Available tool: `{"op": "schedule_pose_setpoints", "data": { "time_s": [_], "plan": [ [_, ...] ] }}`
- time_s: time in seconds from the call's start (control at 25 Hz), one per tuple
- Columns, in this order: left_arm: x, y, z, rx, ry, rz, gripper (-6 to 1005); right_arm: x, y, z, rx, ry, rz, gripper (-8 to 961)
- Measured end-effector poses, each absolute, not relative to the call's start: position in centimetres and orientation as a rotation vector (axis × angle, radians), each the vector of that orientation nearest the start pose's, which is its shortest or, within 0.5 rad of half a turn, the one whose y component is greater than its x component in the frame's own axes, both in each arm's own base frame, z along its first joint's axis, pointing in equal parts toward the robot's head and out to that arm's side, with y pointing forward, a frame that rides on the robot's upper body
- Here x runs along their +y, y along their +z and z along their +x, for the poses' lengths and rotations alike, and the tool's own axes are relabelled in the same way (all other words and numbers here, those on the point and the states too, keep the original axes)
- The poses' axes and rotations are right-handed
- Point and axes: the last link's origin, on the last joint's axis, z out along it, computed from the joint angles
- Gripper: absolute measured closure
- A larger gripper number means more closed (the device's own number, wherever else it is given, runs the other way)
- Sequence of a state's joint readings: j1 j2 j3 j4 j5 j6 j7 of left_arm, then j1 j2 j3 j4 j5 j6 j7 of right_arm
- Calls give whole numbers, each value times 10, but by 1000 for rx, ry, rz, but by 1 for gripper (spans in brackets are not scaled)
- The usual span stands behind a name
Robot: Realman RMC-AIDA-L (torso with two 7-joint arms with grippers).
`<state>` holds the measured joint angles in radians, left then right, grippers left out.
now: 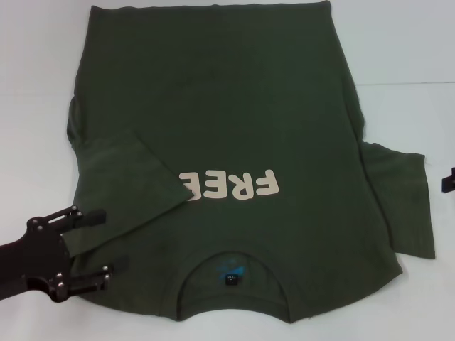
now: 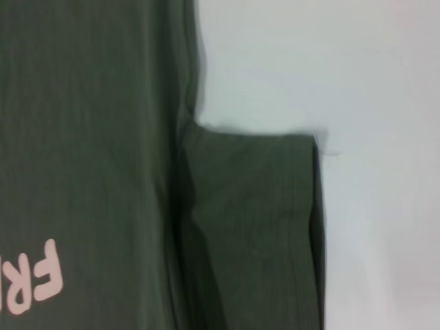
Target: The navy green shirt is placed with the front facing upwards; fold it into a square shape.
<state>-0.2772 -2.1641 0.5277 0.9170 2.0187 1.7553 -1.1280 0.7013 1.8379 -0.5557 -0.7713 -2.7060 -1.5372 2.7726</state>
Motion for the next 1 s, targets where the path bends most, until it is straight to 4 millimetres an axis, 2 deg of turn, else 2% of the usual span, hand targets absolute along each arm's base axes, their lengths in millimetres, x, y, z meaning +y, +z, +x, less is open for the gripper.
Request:
{"op": "schedule_pose_setpoints", "data": {
  "time_s": [0.32, 1.0],
  "plan": [
    [257, 32, -303, -369, -680, -2594, 164, 376, 102, 326, 2055, 2, -1783, 71],
    [261, 33, -300, -346, -676, -2600, 165, 361, 83, 326, 2194, -40, -1786, 72]
  ]
}}
